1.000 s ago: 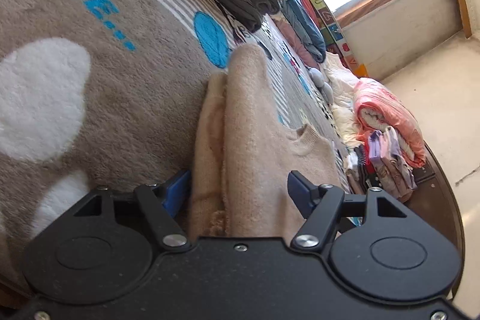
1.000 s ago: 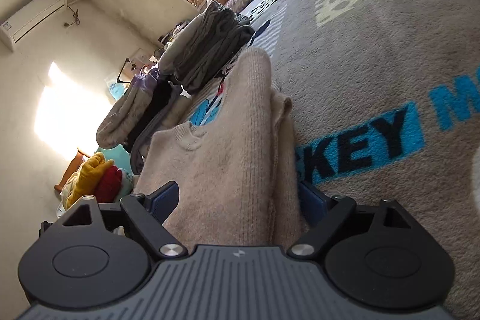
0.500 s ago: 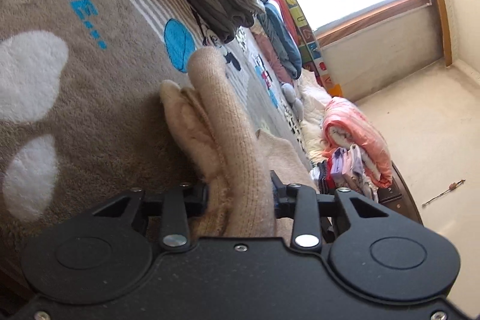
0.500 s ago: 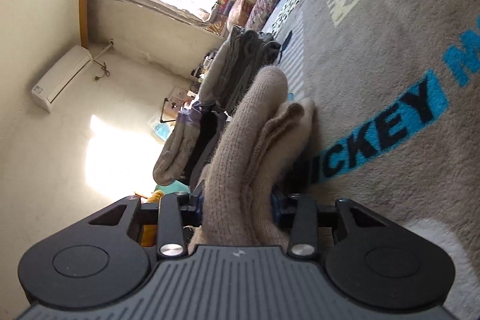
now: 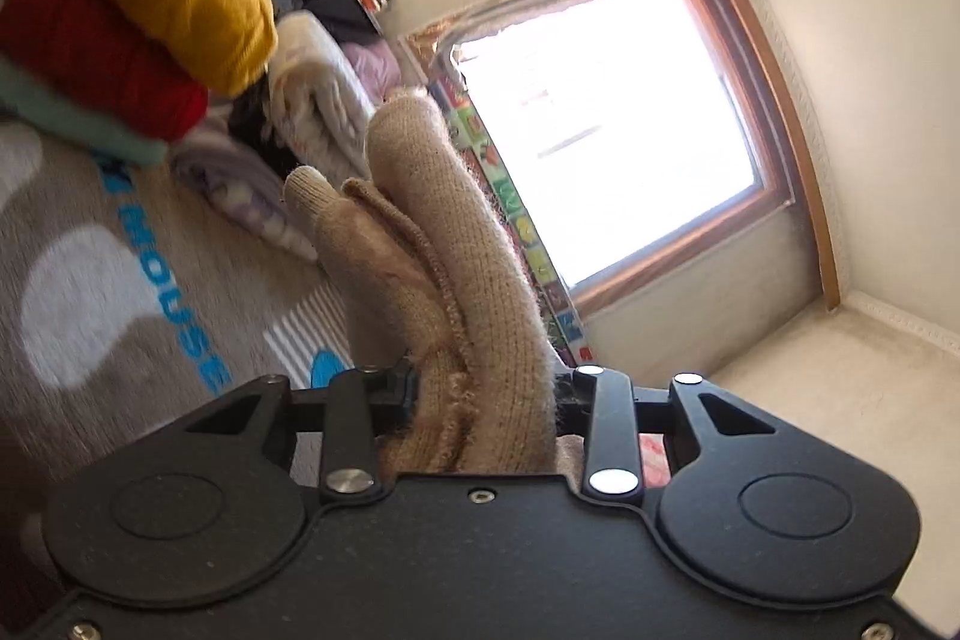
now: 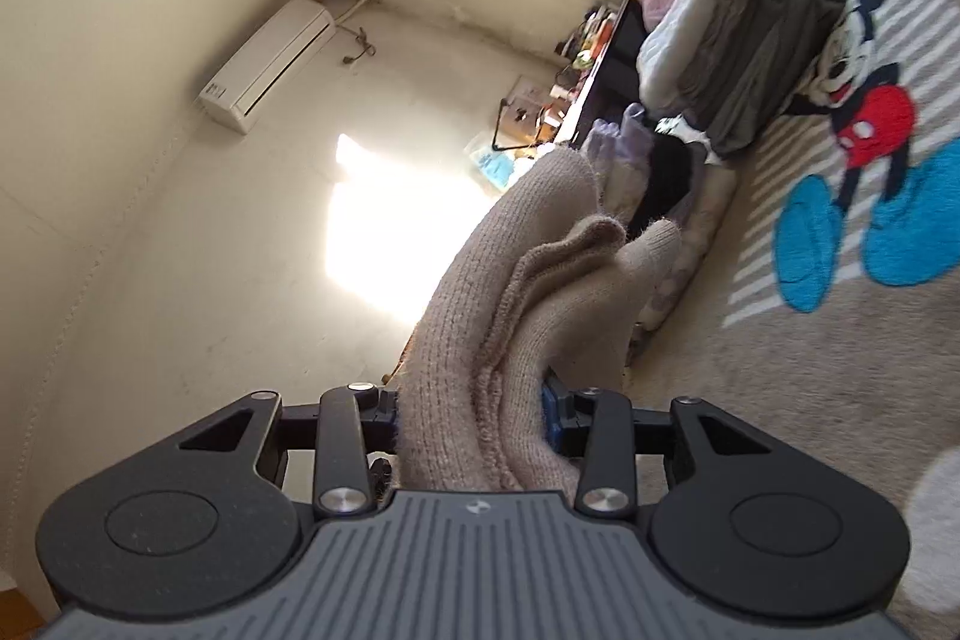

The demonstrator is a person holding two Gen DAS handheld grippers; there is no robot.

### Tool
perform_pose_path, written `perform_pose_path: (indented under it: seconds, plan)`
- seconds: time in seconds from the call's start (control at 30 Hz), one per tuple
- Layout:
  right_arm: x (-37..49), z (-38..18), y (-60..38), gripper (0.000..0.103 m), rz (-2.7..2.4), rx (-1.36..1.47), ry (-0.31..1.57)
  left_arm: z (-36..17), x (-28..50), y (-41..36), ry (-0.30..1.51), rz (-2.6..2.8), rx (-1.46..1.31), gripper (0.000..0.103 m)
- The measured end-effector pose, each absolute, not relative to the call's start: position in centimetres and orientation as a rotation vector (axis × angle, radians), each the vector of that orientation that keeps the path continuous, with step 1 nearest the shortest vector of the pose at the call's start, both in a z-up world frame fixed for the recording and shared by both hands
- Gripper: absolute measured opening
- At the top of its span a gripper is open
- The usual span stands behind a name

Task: Fold clothes
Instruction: 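Carry the sweater with both grippers toward the clothes pile on the floor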

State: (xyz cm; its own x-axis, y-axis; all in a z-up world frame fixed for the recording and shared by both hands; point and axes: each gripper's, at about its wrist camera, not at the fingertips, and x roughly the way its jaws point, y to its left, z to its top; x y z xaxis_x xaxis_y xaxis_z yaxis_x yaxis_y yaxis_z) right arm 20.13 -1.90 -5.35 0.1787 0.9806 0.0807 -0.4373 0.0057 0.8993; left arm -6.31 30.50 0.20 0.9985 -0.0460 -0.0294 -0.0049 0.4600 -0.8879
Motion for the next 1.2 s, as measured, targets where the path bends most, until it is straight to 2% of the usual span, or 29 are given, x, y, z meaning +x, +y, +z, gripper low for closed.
perform_pose_path:
  seconds: [0.43,0.57,0.63,0.73,0.77,0.8,0.83,0.87,0.93,0.97,1.03,1.13,1.2]
  plan:
    - [24.0,5.1,21.1,0.040,1.624,0.945,0.744,8.8,-8.7,45.3,-0.280,0.153,-1.023,0.033]
    - [26.2,7.1,26.8,0.040,1.657,1.007,0.769,8.9,-7.8,49.2,-0.300,0.195,-1.055,0.033]
    - [27.4,6.5,29.0,0.040,1.606,0.972,0.799,6.4,-7.2,50.9,-0.255,0.247,-1.113,0.033]
    - [27.5,2.3,30.0,0.041,1.487,0.925,0.882,-1.2,-4.6,52.7,-0.018,0.452,-1.154,0.035]
    - [27.3,0.6,30.1,0.042,1.446,0.911,0.913,-4.4,-4.1,53.4,0.001,0.455,-1.214,0.037]
    - [27.2,-1.0,30.2,0.046,1.404,0.897,0.943,-6.6,-4.0,54.0,-0.002,0.442,-1.263,0.038]
    - [27.1,-2.7,30.4,0.063,1.362,0.883,0.972,-6.5,-4.5,54.1,-0.022,0.424,-1.272,0.038]
    - [27.0,-4.4,30.5,0.070,1.320,0.869,1.001,-5.4,-4.7,53.7,-0.013,0.448,-1.239,0.038]
    - [26.7,-7.7,30.7,0.070,1.235,0.840,1.057,-4.7,-4.7,53.2,-0.009,0.461,-1.215,0.038]
    - [26.5,-8.6,30.7,0.066,1.209,0.824,1.061,-5.1,-4.9,53.3,-0.018,0.448,-1.244,0.039]
    - [26.0,-7.2,30.1,0.059,1.215,0.805,1.024,-5.3,-5.7,53.2,-0.036,0.436,-1.272,0.040]
    - [25.2,-5.4,29.3,0.059,1.212,0.741,0.983,-4.7,-6.8,52.5,-0.043,0.441,-1.259,0.047]
    - [24.6,-4.2,28.8,0.059,1.209,0.688,0.949,-4.4,-7.2,52.0,-0.033,0.454,-1.242,0.048]
